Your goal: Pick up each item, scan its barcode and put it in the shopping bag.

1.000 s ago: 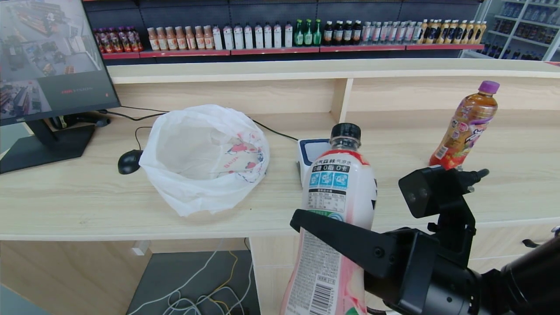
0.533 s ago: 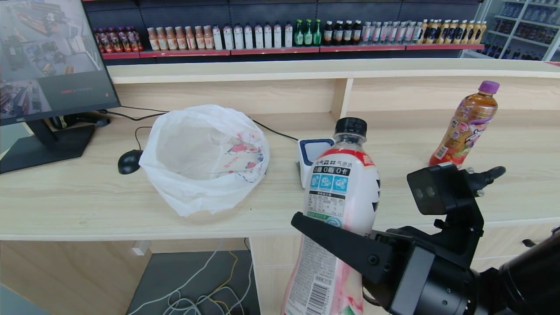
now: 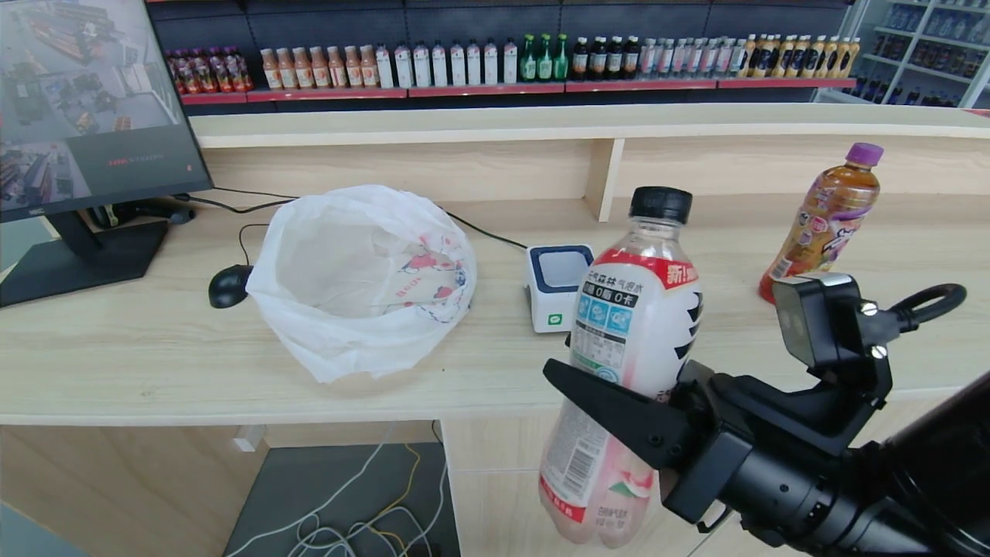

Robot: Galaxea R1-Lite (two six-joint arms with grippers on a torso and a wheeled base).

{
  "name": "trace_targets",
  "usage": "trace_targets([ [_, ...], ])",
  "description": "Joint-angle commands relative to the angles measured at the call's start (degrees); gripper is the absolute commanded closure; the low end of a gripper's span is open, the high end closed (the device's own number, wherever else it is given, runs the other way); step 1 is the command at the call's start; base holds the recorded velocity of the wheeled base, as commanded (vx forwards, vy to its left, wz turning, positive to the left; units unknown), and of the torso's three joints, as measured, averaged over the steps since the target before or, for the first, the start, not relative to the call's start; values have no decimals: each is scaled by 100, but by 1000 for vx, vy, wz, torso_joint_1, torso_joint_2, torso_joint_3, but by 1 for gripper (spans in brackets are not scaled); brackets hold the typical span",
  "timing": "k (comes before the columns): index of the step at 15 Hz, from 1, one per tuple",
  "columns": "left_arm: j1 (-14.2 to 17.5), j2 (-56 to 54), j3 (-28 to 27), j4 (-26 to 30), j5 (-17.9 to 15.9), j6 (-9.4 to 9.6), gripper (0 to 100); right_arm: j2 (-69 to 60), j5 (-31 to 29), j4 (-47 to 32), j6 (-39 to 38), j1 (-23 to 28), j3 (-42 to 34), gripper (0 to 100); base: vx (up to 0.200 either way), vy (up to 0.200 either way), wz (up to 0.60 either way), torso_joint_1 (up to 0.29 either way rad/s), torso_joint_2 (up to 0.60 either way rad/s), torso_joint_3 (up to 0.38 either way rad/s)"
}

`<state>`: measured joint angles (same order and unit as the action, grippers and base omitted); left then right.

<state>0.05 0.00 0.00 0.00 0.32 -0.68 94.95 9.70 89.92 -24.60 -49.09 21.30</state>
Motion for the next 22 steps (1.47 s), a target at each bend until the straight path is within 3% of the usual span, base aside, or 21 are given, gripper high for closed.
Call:
trace_targets([
  [1, 4, 0, 0, 0, 3, -2, 0, -179, -109, 8, 289, 225, -126, 100, 0, 0, 0, 0, 0, 0],
  [6, 4, 0, 0, 0, 3, -2, 0, -399, -1120, 8, 1818, 576, -179, 100, 0, 0, 0, 0, 0, 0],
  [8, 4, 0, 0, 0, 3, -2, 0, -566, -1102, 8, 2785, 875, -64, 100, 0, 0, 0, 0, 0, 0],
  [10, 4, 0, 0, 0, 3, -2, 0, -741, -1155, 8, 3110, 998, -20, 100, 0, 0, 0, 0, 0, 0],
  [16, 4, 0, 0, 0, 3, -2, 0, -1075, -1137, 8, 3392, 2018, 120, 100, 0, 0, 0, 0, 0, 0],
  [22, 4, 0, 0, 0, 3, -2, 0, -794, -1137, 8, 3480, 2053, 252, 100, 0, 0, 0, 0, 0, 0],
])
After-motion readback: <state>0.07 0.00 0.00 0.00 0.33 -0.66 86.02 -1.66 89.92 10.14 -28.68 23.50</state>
